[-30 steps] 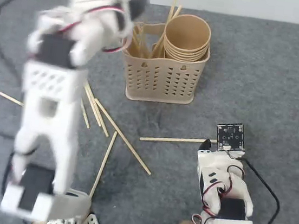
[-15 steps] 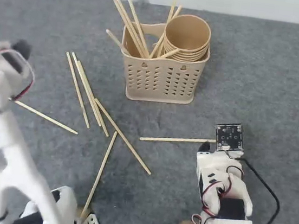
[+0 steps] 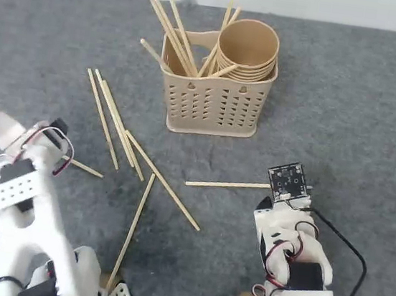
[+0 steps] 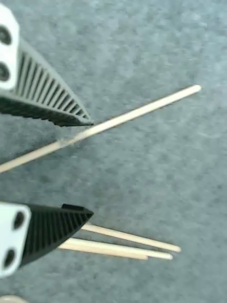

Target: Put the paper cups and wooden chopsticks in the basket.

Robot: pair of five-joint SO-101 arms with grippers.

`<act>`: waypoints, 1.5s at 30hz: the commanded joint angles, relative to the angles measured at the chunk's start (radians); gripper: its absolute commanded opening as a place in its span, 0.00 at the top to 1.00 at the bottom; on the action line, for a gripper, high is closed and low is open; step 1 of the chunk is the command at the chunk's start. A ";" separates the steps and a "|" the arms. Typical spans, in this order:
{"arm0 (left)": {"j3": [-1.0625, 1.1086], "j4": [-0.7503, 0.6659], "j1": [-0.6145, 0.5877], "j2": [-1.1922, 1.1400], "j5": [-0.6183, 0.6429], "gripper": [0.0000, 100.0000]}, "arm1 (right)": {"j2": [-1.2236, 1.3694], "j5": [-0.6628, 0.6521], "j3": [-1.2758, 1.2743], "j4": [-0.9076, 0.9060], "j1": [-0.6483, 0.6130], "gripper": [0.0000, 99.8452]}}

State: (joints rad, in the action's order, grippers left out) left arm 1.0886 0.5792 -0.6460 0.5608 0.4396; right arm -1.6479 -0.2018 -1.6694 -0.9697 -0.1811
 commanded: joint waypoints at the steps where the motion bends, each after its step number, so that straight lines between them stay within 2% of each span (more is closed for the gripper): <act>1: 0.015 -0.100 0.002 0.018 -0.011 0.75 | -0.022 -0.012 0.058 -0.064 0.018 0.85; 6: 0.038 -0.101 0.041 0.018 -0.101 0.75 | -0.013 -0.015 0.114 -0.027 0.045 0.85; 8: 0.039 -0.103 0.061 0.018 -0.107 0.75 | -0.010 -0.068 0.161 -0.033 0.030 0.85; 12: 0.039 -0.103 0.071 0.026 -0.107 0.75 | 0.070 -0.216 0.328 -0.188 -0.142 0.85; 16: 0.038 -0.103 0.071 0.026 -0.107 0.75 | 0.372 -0.295 0.562 -0.303 -0.303 0.85; 21: 0.038 -0.103 0.066 0.026 -0.107 0.75 | 0.917 -0.381 0.862 -0.354 -0.360 0.84; 26: 0.038 -0.104 0.066 0.026 -0.109 0.75 | 1.254 -0.394 1.059 -0.259 -0.375 0.84; 31: 0.038 -0.104 0.071 0.026 -0.109 0.75 | 1.465 -0.387 1.183 -0.219 -0.430 0.72; 35: 0.038 -0.106 0.072 0.023 -0.109 0.75 | 1.606 -0.394 1.255 -0.196 -0.435 0.75; 42: 0.041 -0.141 0.075 0.020 -0.109 0.75 | 1.824 -0.393 1.260 0.028 -0.360 0.76; 45: 0.042 -0.141 0.089 0.018 -0.109 0.75 | 1.862 -0.385 1.274 0.039 -0.351 0.76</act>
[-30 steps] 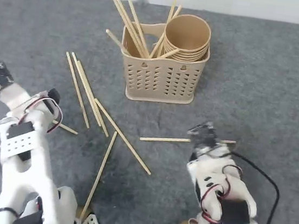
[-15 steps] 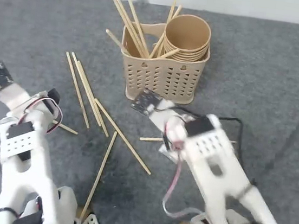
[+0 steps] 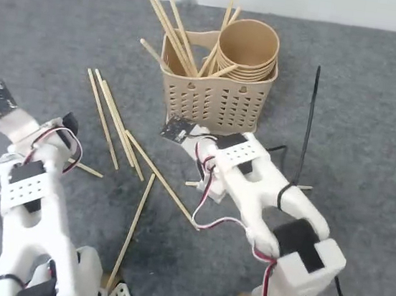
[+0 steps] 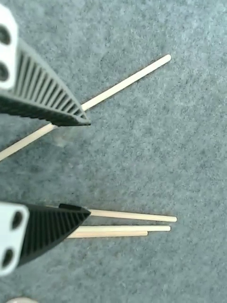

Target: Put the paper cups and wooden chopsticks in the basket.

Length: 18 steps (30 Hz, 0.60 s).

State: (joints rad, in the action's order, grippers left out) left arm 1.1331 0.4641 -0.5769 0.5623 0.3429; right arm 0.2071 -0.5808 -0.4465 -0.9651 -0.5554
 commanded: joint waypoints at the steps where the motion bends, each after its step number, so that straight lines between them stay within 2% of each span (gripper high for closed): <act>1: -0.002 -0.028 0.020 0.017 -0.012 0.75 | 0.007 -0.006 0.052 0.028 0.012 0.76; 3: -0.002 -0.028 0.020 0.017 -0.012 0.75 | 0.007 -0.006 0.029 0.025 0.004 0.79; 5: -0.002 -0.028 0.020 0.017 -0.012 0.75 | 0.001 -0.005 0.003 0.024 0.005 0.88; 7: -0.002 -0.028 0.020 0.017 -0.012 0.75 | -0.021 0.051 -0.008 0.022 0.018 0.99; 9: -0.002 -0.029 0.018 0.017 -0.012 0.75 | -0.085 0.123 -0.011 0.008 0.058 0.98; 13: -0.002 -0.031 0.020 0.015 -0.012 0.75 | -0.294 0.135 -0.072 -0.010 0.107 0.99; 18: -0.002 -0.031 0.035 0.015 -0.014 0.75 | -0.622 0.135 -0.232 -0.012 0.107 0.99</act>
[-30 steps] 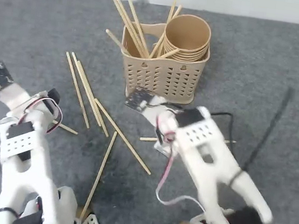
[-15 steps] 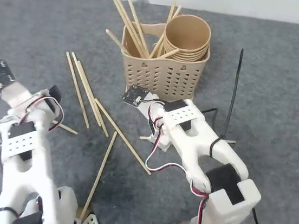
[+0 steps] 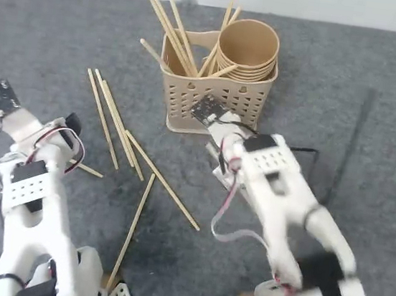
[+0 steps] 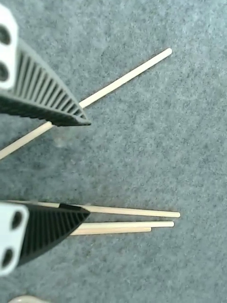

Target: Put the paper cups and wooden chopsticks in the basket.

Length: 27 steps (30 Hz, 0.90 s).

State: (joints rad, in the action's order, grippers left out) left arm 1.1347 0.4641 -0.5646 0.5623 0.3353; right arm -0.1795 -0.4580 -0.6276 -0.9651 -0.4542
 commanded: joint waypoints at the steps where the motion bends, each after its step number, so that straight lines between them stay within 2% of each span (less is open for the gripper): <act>1: -0.002 -0.031 0.026 0.015 -0.012 0.75 | -0.303 0.012 -0.086 -0.012 0.004 0.99; 7: -0.002 -0.031 0.029 0.015 -0.044 0.75 | -0.667 0.038 -0.222 -0.019 0.012 0.99; 12: -0.002 -0.031 0.029 0.015 -0.043 0.75 | -0.915 0.256 -0.224 0.004 0.004 0.99; 20: 0.005 -0.031 0.029 0.015 -0.044 0.75 | -1.096 0.540 -0.226 0.394 0.050 0.99; 27: 0.005 -0.031 0.031 0.015 -0.046 0.75 | -1.089 0.694 -0.226 0.780 0.044 0.99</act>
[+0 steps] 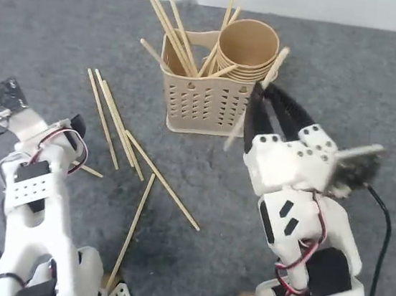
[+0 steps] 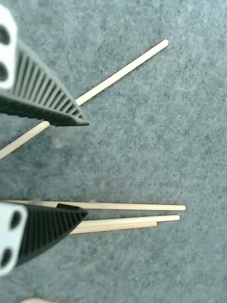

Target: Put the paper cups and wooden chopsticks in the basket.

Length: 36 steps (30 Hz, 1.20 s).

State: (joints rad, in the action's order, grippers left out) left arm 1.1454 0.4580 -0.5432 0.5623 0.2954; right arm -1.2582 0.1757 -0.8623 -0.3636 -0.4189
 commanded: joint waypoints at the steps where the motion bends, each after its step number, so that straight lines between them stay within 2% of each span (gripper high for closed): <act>1: -0.005 -0.025 0.009 0.015 -0.006 0.75 | 0.005 0.069 0.009 0.251 0.008 0.99; 5: -0.005 -0.025 0.009 0.015 -0.006 0.75 | 0.162 0.029 0.069 0.464 0.007 0.99; 14: -0.005 -0.026 0.009 0.015 -0.006 0.75 | 0.642 0.017 0.463 0.469 0.010 0.99; 23: -0.005 -0.026 0.009 0.015 -0.006 0.75 | 1.004 0.017 0.621 0.469 0.036 0.97; 26: -0.005 -0.026 0.009 0.015 -0.006 0.75 | 1.061 0.017 0.620 0.437 0.022 0.86; 29: -0.007 -0.026 0.009 0.015 -0.006 0.75 | 1.069 0.017 0.628 0.289 0.002 0.76; 36: -0.007 -0.028 0.009 0.015 -0.006 0.75 | 0.905 0.023 0.626 0.162 0.001 0.76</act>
State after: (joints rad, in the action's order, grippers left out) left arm 1.1454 0.4565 -0.5432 0.5623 0.2954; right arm -0.2133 0.2125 -0.2977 -0.1565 -0.4112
